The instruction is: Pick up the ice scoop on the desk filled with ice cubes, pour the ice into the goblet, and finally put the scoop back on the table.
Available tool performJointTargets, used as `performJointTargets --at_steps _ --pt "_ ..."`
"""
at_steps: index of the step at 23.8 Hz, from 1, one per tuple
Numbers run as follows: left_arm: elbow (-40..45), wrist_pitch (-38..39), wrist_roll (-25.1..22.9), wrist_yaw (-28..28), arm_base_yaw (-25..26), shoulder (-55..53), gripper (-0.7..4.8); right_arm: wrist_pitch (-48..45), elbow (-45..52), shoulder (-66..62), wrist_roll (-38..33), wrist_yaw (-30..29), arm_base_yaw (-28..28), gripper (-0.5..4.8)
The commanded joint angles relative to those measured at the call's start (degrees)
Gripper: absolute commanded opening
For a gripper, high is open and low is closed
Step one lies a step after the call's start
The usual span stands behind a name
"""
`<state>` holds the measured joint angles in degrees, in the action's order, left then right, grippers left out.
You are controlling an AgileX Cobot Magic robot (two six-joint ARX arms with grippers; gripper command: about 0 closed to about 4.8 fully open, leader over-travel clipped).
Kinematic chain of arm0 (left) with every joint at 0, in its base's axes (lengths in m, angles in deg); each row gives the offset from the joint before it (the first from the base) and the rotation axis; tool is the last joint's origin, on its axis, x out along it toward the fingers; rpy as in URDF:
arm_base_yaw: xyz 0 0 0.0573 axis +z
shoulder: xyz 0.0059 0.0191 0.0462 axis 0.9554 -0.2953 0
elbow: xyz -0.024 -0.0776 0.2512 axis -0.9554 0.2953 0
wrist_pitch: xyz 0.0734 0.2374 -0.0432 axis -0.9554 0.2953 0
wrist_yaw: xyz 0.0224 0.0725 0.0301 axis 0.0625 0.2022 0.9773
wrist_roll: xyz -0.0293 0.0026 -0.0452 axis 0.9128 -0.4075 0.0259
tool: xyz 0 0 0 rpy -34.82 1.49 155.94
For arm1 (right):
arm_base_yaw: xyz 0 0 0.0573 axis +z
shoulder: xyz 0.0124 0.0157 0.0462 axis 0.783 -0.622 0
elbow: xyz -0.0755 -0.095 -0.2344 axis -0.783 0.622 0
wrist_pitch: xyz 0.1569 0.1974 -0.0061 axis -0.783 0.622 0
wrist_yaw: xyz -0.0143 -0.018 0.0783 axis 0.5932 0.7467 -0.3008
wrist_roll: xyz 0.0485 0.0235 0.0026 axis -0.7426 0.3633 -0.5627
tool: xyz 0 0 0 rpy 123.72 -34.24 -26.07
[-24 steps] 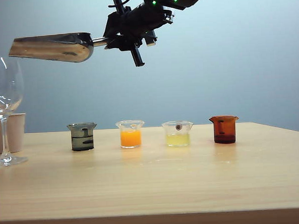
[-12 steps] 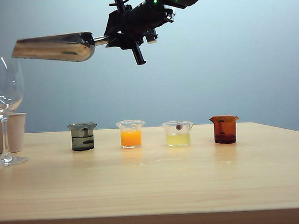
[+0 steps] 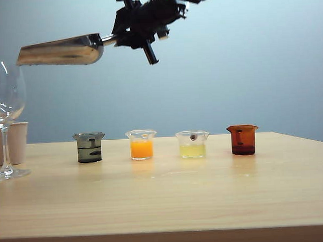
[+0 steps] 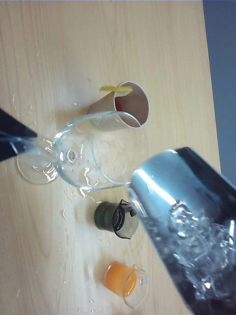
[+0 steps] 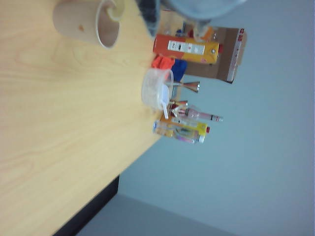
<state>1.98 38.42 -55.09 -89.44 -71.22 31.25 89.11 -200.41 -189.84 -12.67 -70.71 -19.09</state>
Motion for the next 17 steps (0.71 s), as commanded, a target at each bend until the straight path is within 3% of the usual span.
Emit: performJointTargets --at_steps 1,17 --pt "-0.28 -0.5 -0.17 -0.15 -0.02 0.07 0.04 0.72 -3.65 0.74 2.78 1.16 0.11 -0.09" --pt "-0.28 -0.5 -0.17 -0.13 -0.02 0.07 0.04 2.62 -5.14 0.74 3.26 1.51 0.9 -0.09"
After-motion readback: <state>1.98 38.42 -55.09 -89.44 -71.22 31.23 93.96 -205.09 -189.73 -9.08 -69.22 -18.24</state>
